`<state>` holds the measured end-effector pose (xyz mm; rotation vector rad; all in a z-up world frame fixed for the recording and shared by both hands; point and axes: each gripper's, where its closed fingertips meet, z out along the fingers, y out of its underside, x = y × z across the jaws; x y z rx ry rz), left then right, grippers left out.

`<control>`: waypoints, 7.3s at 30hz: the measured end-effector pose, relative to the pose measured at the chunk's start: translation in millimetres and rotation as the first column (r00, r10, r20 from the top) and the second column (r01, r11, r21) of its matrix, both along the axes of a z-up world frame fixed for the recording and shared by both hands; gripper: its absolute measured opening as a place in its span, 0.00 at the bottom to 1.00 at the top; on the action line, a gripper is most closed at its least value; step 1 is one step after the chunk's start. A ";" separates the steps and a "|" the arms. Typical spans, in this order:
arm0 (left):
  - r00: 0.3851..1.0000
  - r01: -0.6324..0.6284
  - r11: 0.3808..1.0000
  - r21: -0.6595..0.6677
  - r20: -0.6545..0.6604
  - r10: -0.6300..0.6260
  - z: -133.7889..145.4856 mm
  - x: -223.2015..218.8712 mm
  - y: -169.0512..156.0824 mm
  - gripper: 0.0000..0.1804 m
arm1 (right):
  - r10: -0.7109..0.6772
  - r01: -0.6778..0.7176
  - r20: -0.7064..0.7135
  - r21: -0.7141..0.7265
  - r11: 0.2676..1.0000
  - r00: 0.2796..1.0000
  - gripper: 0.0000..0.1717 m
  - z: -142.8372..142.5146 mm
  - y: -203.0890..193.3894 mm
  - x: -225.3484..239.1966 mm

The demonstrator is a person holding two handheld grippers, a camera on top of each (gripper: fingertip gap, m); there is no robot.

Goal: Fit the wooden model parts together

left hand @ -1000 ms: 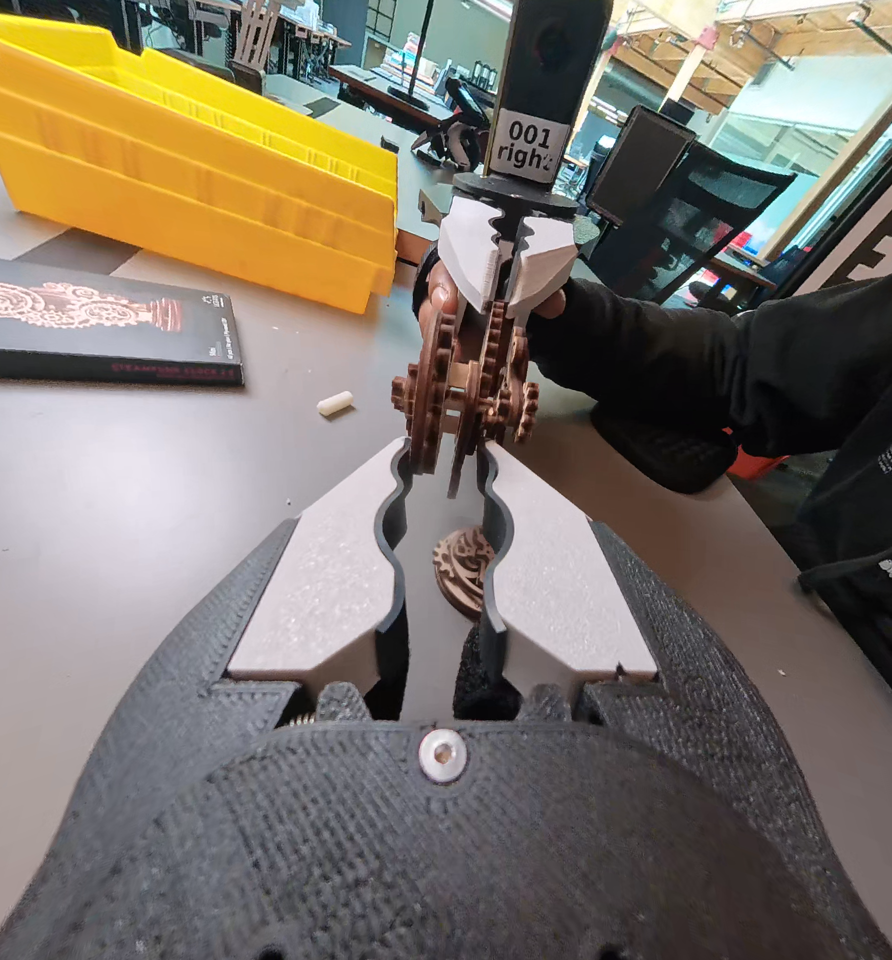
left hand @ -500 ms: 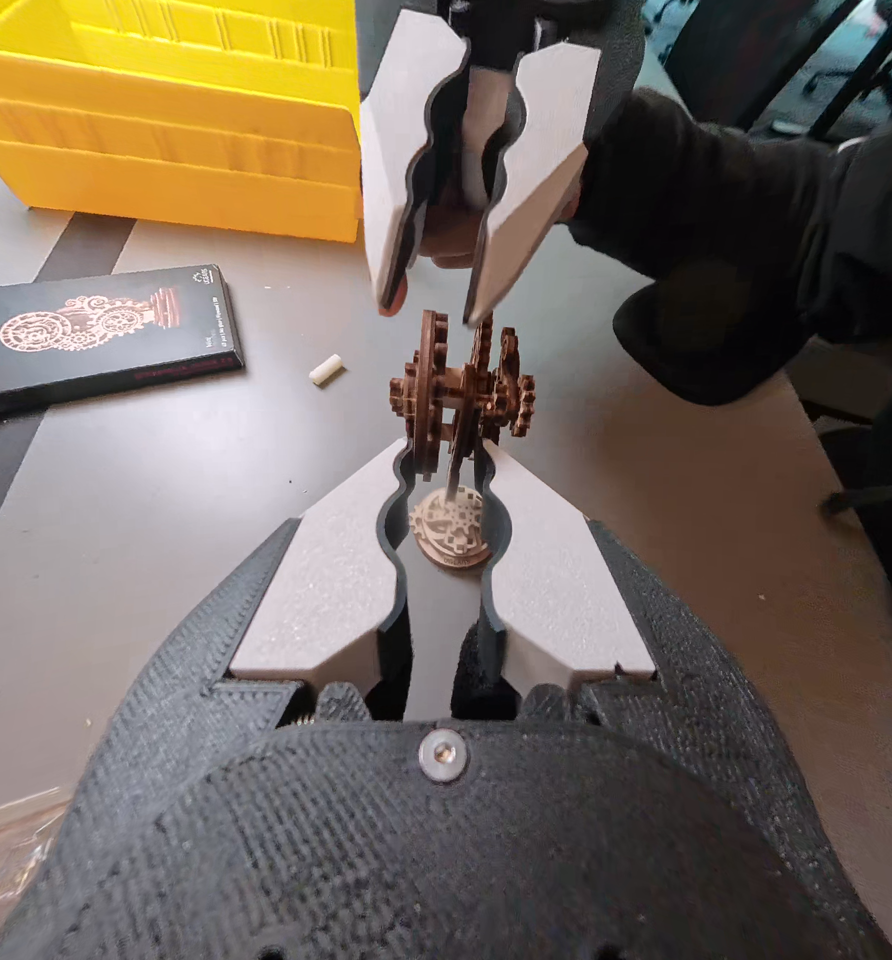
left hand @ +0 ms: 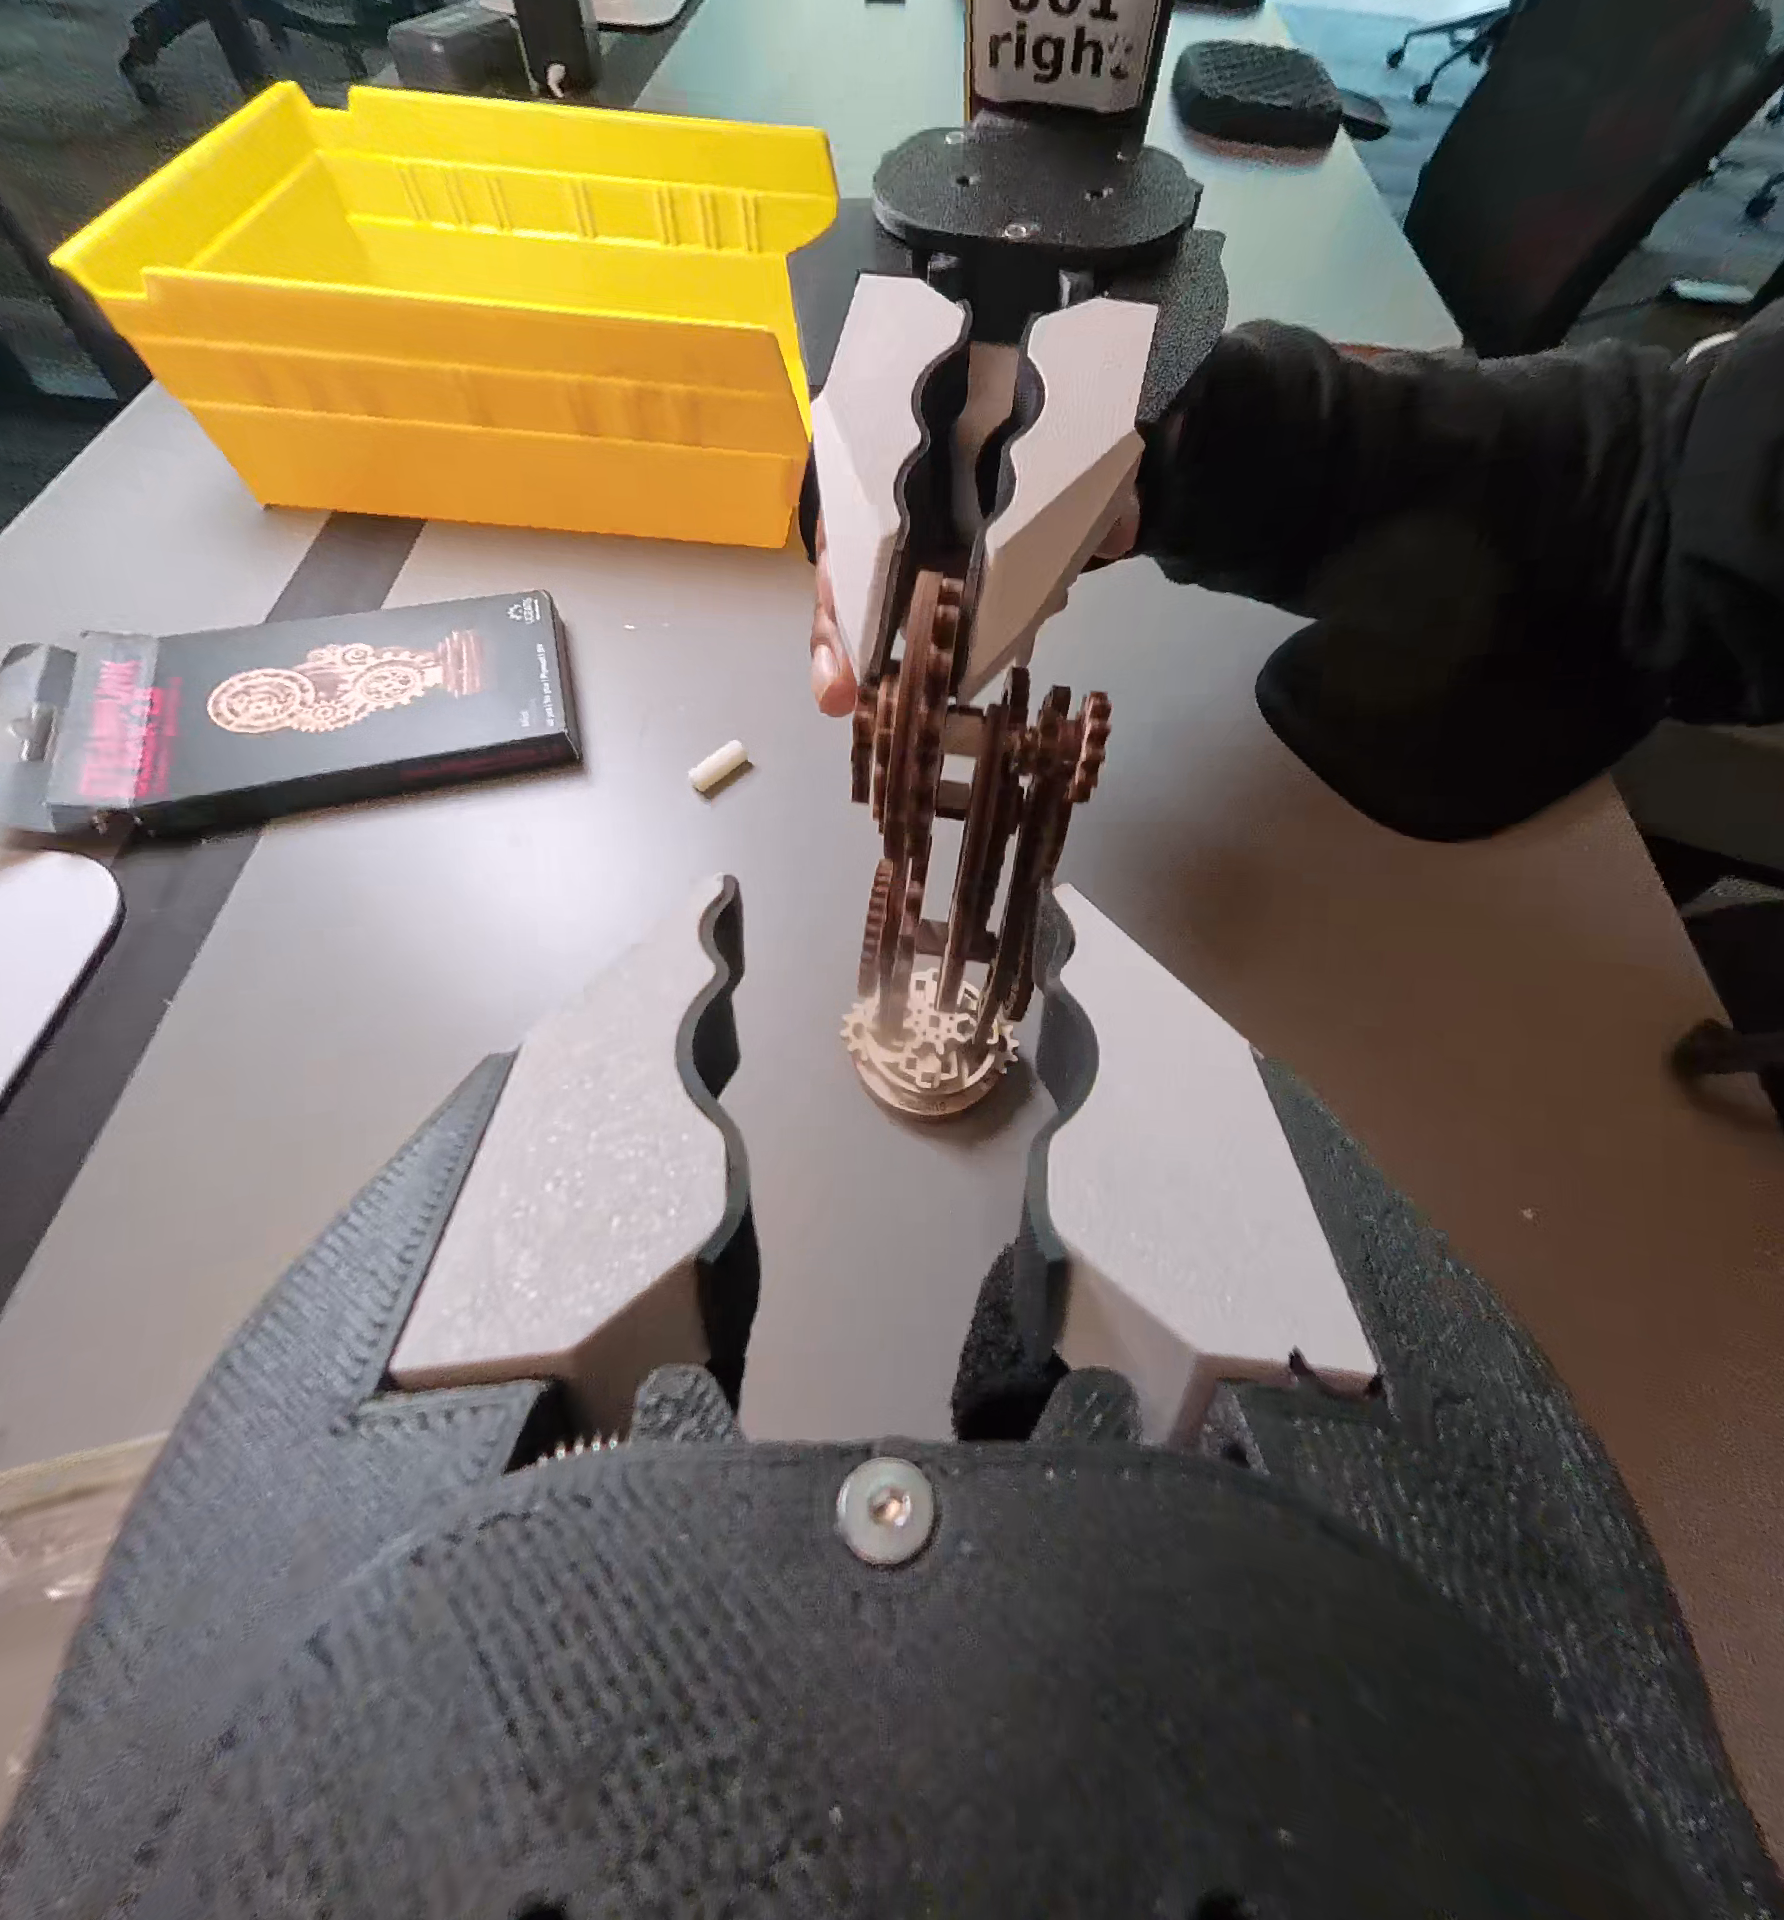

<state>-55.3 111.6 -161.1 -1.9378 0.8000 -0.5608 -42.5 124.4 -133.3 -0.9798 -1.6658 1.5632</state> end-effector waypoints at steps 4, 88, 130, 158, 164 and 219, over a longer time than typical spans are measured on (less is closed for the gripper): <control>0.999 -0.043 0.996 -0.076 -0.022 0.042 -42.2 1.8 -10.8 0.32 | 0.002 -0.003 -0.017 -0.058 0.998 1.000 0.06 -7.2 5.6 3.3; 0.987 0.104 0.977 -0.188 0.139 -0.078 -91.4 17.0 -5.6 0.01 | -0.187 0.181 0.144 0.055 0.982 0.972 0.06 -30.2 -1.7 -12.2; 0.918 -0.397 0.917 0.037 0.002 0.397 -50.5 14.6 16.9 0.24 | -0.598 0.611 0.212 0.007 0.792 0.773 0.06 -3.5 27.2 -6.6; 0.775 0.197 0.970 0.144 0.582 -0.244 -1.8 45.1 -22.3 0.18 | 0.035 -0.027 0.098 -0.085 0.996 0.995 0.39 -22.0 -15.7 41.0; 0.790 0.221 0.968 0.119 0.560 -0.249 -10.0 50.0 -25.4 0.19 | 0.078 -0.072 0.070 -0.095 0.993 0.994 0.15 -19.6 -29.9 36.8; 0.969 0.195 0.979 0.052 0.148 -0.201 -70.2 26.9 1.9 0.18 | -0.220 0.192 0.107 0.223 0.956 0.970 0.14 -74.1 -14.6 22.6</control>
